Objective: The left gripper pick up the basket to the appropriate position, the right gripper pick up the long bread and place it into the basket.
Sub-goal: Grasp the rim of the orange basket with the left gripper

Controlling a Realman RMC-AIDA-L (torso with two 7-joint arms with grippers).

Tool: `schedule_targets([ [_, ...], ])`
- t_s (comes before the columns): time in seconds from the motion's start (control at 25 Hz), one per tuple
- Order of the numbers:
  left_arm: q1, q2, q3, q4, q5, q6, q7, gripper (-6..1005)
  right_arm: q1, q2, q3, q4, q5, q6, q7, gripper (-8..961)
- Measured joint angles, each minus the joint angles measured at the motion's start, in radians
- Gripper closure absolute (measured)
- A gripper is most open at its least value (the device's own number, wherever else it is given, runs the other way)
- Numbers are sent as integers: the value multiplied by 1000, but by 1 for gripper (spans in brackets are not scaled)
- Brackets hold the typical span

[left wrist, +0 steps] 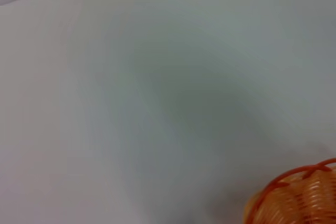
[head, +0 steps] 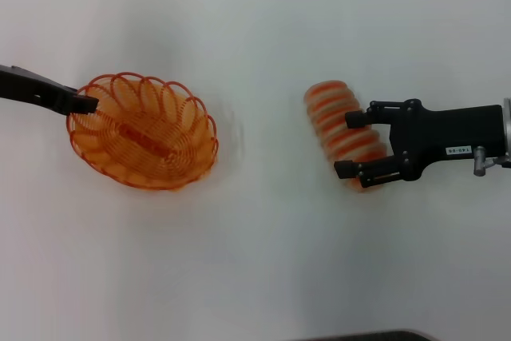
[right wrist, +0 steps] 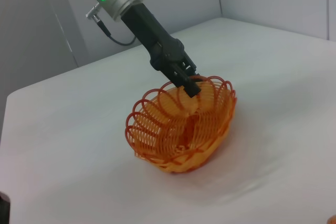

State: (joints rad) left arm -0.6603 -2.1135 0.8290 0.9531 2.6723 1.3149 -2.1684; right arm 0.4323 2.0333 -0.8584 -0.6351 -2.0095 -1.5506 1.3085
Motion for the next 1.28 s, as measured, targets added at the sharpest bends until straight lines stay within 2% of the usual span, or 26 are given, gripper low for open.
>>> schedule_targets([
  [0.12,3,0,-1,1,0,-11,0,482,1,-1,1,0,0,0,0,7],
  [0.24,0,0,-1,0,1,-7,-1,744,3,-1,2,0,0,0,0,6],
  [0.48,-8,0,7,0,2,10,-20,905,8,-1,2,0,0,0,0,6],
  [0.92,-21,11,-25,51,-9,107,-246,916,11,-1,36,0,6,2,0,7],
  [1.2,-14,-13,-111,83,-25,151,-363,924,7,13,114,0,7,29,0,6],
  [1.28,-4,-28,-124,89,-32,152,-381,927,6,19,138,0,7,36,0,6],
])
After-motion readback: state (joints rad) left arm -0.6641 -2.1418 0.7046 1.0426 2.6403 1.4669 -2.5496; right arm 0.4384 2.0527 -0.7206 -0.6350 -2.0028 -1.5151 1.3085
